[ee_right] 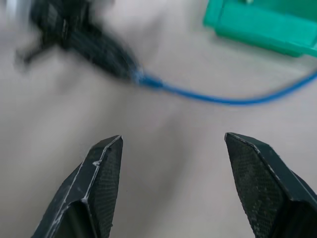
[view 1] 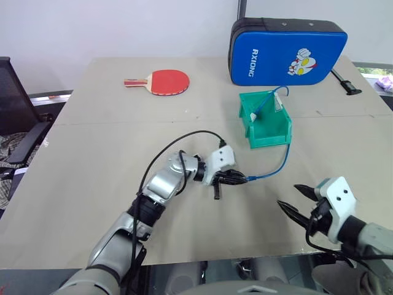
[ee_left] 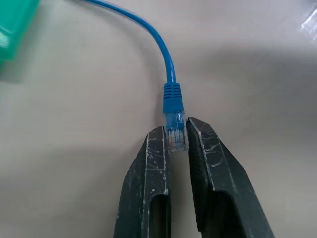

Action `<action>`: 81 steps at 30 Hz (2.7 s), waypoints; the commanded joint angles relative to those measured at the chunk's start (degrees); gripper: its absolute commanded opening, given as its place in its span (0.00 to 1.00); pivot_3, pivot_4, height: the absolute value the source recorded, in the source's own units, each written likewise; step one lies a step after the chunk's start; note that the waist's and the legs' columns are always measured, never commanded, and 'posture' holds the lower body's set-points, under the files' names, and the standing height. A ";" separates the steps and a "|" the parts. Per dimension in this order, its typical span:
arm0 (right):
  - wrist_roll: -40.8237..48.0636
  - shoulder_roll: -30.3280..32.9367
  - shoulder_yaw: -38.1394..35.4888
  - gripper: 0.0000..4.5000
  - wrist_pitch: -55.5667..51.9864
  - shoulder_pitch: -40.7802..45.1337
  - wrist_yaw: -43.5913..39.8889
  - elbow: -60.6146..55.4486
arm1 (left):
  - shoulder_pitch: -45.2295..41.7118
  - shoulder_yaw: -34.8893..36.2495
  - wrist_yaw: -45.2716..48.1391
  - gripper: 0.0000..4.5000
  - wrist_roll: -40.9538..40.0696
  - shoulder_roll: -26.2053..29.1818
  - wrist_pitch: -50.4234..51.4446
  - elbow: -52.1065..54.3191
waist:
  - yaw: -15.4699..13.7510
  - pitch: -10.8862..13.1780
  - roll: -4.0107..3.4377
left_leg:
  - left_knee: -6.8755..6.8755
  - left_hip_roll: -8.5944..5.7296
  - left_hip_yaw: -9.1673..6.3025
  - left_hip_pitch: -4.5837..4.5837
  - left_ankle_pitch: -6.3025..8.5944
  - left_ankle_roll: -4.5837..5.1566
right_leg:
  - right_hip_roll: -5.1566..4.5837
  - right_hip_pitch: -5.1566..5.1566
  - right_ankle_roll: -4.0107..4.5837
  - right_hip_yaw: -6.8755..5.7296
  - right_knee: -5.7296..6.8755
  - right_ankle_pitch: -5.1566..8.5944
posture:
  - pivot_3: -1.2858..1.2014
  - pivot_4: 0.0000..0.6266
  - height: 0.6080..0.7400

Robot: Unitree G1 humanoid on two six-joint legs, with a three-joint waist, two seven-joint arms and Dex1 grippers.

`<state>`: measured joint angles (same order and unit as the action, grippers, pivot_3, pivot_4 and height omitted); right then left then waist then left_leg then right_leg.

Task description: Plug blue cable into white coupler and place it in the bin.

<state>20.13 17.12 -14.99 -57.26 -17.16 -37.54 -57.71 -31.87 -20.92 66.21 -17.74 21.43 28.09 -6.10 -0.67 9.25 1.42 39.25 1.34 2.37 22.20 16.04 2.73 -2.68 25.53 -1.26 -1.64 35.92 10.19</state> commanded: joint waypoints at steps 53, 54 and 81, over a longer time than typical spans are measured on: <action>41.86 -1.44 9.40 0.00 12.01 10.06 28.77 14.52 | 12.06 17.20 -8.51 0.56 2.23 10.89 -19.97 -4.80 | 0.04 -0.02 -0.07 | -0.12 -0.06 0.17 0.06 0.00 0.01 | -0.10 0.05 0.00 0.12 -0.10 0.00 | 0.52 0.24 0.93; 41.87 -1.29 9.55 0.00 12.31 9.75 28.92 14.30 | 12.21 17.31 -7.73 0.56 1.59 10.56 -19.87 -4.70 | 0.05 -0.02 -0.07 | -0.12 -0.06 0.17 0.07 0.00 0.01 | -0.10 0.05 0.00 0.12 -0.11 0.00 | 0.52 0.24 0.93; 31.54 6.74 17.29 0.00 13.68 22.34 24.81 18.90 | 10.71 12.75 -5.45 0.10 1.00 7.34 -14.66 1.67 | 0.18 -0.03 -0.05 | -0.06 -0.06 0.24 0.01 0.00 0.01 | -0.08 0.04 -0.01 0.14 -0.09 -0.01 | 0.52 0.24 0.93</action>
<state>54.17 23.28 0.89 -44.58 3.37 -11.02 -39.24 -20.25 -7.36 57.98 -15.87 28.28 14.46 -7.18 -0.49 9.22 1.38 39.20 1.27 2.59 22.22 16.04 2.74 -2.76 25.56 -1.27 -1.51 35.83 10.18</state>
